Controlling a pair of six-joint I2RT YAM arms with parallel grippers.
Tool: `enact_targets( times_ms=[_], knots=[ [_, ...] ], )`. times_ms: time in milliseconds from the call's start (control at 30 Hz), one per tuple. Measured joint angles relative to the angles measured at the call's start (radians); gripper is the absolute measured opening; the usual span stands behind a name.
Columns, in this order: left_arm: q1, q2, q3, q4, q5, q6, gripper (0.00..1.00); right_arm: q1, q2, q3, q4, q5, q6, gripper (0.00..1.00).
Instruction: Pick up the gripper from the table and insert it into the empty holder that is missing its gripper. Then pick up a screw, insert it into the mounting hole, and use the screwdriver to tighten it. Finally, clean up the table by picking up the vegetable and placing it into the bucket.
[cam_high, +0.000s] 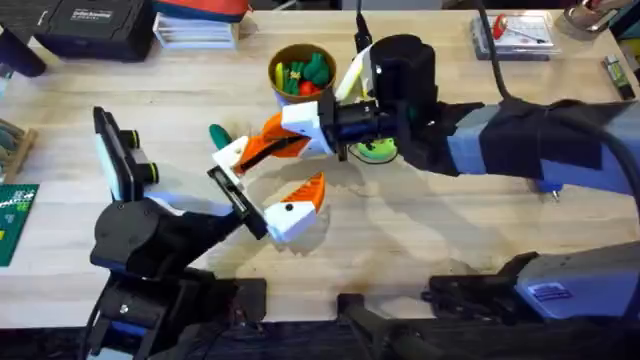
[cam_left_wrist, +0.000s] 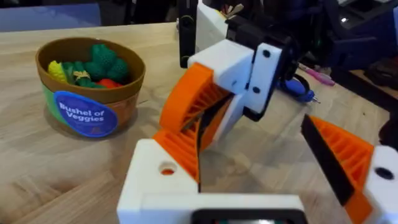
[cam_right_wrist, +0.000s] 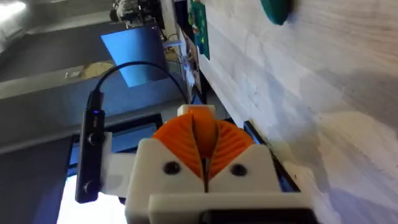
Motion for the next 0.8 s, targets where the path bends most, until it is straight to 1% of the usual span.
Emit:
enact_targets(
  times_ms=[300, 567, 800],
  knots=[
    [0.000, 0.000, 0.000, 0.000, 0.001, 0.002, 0.986, 0.012, 0.000, 0.000, 0.005, 0.048, 0.000, 0.007],
    [0.005, 0.000, 0.000, 0.000, -0.033, -0.006, 0.986, 0.076, 0.000, 0.000, 0.025, 0.169, 0.000, 0.007],
    [0.007, 0.000, 0.000, 0.000, -0.039, -0.013, 0.986, 0.082, 0.000, 0.000, 0.027, 0.192, 0.000, 0.007]
  ],
)
